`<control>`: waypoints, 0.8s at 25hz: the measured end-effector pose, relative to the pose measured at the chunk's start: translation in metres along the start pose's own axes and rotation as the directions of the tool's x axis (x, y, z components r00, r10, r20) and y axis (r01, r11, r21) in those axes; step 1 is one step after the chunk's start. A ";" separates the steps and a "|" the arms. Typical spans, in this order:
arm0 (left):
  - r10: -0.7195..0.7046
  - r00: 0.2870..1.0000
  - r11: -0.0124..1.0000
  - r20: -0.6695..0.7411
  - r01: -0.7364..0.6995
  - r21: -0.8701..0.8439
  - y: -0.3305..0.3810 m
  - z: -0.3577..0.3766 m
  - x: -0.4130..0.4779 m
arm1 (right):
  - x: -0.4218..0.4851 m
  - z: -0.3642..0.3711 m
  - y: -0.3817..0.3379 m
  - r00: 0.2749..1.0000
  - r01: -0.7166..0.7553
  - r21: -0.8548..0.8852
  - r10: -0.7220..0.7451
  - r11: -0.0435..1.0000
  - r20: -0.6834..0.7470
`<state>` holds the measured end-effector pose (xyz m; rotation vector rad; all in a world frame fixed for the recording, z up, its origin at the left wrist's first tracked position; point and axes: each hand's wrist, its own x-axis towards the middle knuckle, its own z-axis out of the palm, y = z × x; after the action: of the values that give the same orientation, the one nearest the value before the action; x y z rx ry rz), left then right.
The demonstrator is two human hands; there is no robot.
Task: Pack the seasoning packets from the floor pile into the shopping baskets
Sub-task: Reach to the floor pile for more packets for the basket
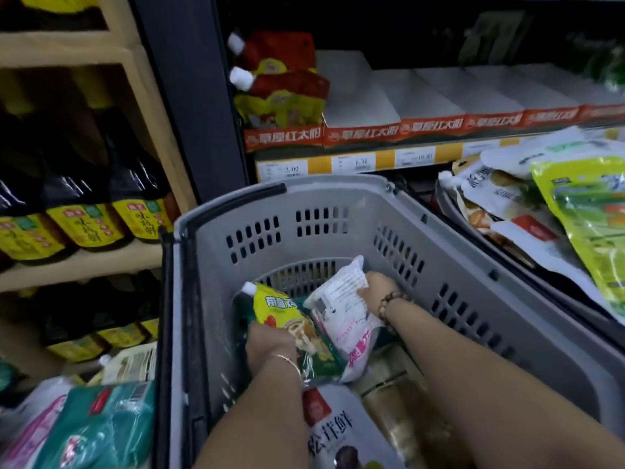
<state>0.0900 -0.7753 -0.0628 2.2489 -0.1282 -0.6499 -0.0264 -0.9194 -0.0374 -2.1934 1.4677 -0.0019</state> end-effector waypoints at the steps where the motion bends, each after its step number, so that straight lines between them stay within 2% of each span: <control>1: 0.009 1.000 1.000 -0.008 -0.009 0.008 -0.003 0.001 0.004 | 0.000 -0.002 0.004 0.999 -0.015 -0.041 0.013 0.999 -0.031; 3: 0.064 0.995 0.996 -0.071 -0.060 0.061 -0.003 0.002 0.001 | -0.005 -0.007 0.005 0.984 -0.047 -0.143 0.021 0.989 -0.178; 4: 0.144 0.983 0.981 -0.115 -0.126 0.148 -0.002 0.004 -0.003 | -0.008 -0.007 0.002 0.964 -0.032 -0.210 -0.026 0.977 -0.266; 5: 0.265 0.955 0.935 -0.131 -0.222 0.275 -0.003 0.008 -0.009 | -0.011 -0.004 -0.003 0.938 0.015 -0.286 -0.113 0.958 -0.328; 7: 0.478 0.878 0.765 0.003 -0.418 0.490 -0.011 0.019 -0.021 | -0.016 0.012 -0.012 0.896 0.169 -0.384 -0.304 0.908 -0.325; 8: 0.490 0.864 0.705 0.111 -0.468 0.532 -0.017 0.024 -0.024 | -0.017 0.023 -0.011 0.901 0.238 -0.410 -0.358 0.881 -0.247; 10: 0.390 0.879 0.651 0.273 -0.473 0.593 -0.031 0.031 -0.027 | -0.020 0.043 0.003 0.934 0.300 -0.444 -0.354 0.844 -0.042; 12: 0.326 0.885 0.609 0.333 -0.466 0.642 -0.040 0.032 -0.026 | -0.021 0.056 0.022 0.951 0.303 -0.463 -0.296 0.833 0.090; 15: 0.304 0.886 0.592 0.350 -0.463 0.659 -0.042 0.032 -0.027 | -0.021 0.072 0.039 0.966 0.257 -0.457 -0.217 0.852 0.140; 20: 0.253 0.892 0.571 0.376 -0.451 0.686 -0.046 0.034 -0.023 | -0.010 0.087 0.042 0.965 0.249 -0.417 -0.186 0.874 0.186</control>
<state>0.0481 -0.7592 -0.1057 2.7913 -1.1629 -0.7161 -0.0437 -0.8886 -0.1285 -2.6465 1.2199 0.4398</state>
